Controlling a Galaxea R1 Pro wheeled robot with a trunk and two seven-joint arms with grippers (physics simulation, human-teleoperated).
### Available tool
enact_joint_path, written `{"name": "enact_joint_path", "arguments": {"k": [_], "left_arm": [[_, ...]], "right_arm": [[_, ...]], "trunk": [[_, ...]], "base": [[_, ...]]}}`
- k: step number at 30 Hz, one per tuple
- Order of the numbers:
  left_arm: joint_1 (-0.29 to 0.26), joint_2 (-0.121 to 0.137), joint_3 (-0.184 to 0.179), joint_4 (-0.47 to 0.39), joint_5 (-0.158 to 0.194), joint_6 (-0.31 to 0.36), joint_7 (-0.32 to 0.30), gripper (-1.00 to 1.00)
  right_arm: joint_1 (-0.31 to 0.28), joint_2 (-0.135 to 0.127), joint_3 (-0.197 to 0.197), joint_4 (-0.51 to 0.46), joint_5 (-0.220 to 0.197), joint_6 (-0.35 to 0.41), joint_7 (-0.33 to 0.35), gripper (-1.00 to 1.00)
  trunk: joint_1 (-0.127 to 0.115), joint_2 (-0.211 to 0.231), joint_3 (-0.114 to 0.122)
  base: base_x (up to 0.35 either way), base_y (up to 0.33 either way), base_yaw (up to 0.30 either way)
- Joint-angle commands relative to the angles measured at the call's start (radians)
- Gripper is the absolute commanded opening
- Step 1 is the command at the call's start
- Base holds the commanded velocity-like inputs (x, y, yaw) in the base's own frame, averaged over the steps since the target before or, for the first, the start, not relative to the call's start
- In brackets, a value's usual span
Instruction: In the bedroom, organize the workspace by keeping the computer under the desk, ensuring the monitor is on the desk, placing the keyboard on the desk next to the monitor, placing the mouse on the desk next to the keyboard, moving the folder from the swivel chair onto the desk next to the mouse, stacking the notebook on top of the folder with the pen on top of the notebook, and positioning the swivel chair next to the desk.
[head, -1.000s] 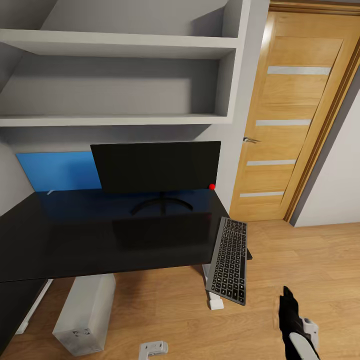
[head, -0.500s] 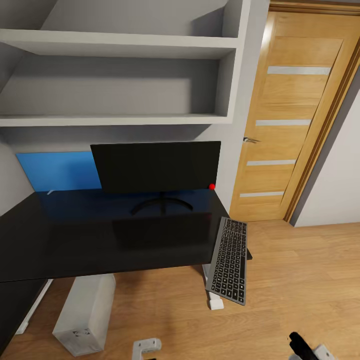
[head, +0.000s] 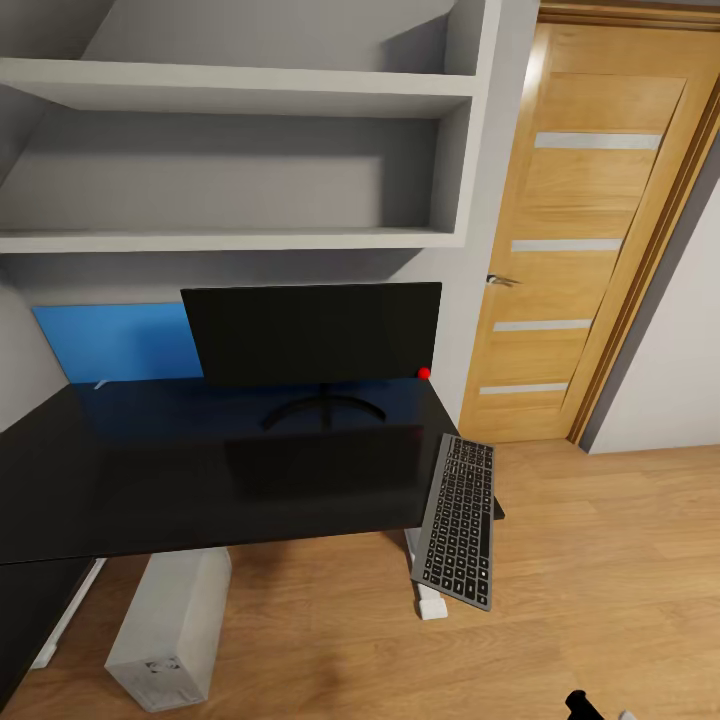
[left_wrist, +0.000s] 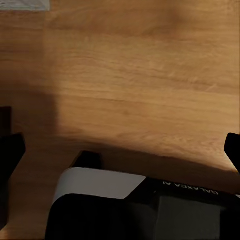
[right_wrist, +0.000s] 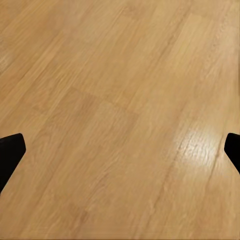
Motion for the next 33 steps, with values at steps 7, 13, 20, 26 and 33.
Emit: {"name": "enact_joint_path", "arguments": {"k": [7,13,20,26,33], "left_arm": [[-0.001,0.002,-0.008,0.126,0.008,-0.170,0.004,1.00],[-0.001,0.004,-0.010,0.199,0.006,-0.258,0.004,1.00],[-0.001,0.002,-0.010,0.206,0.006,-0.266,0.004,1.00],[-0.001,0.002,-0.010,0.207,0.006,-0.267,0.004,1.00],[-0.001,0.000,-0.010,0.208,0.007,-0.267,0.004,1.00]], "right_arm": [[-0.001,0.011,-0.006,0.026,0.009,-0.024,0.025,1.00],[-0.001,0.009,-0.004,0.044,0.080,-0.027,0.135,1.00],[-0.001,0.030,-0.004,0.048,0.122,-0.027,0.147,1.00],[-0.001,0.034,-0.004,0.048,0.155,-0.027,0.148,1.00],[-0.001,0.037,-0.004,0.057,0.189,-0.027,0.147,1.00]], "trunk": [[0.000,-0.001,-0.001],[0.000,-0.001,-0.001],[0.000,-0.001,-0.001],[0.000,-0.001,-0.001],[0.000,-0.001,-0.001]], "base": [[0.000,0.000,0.000],[0.000,0.000,0.000],[0.000,0.000,0.000],[0.000,0.000,0.000],[0.000,0.000,0.000]]}}
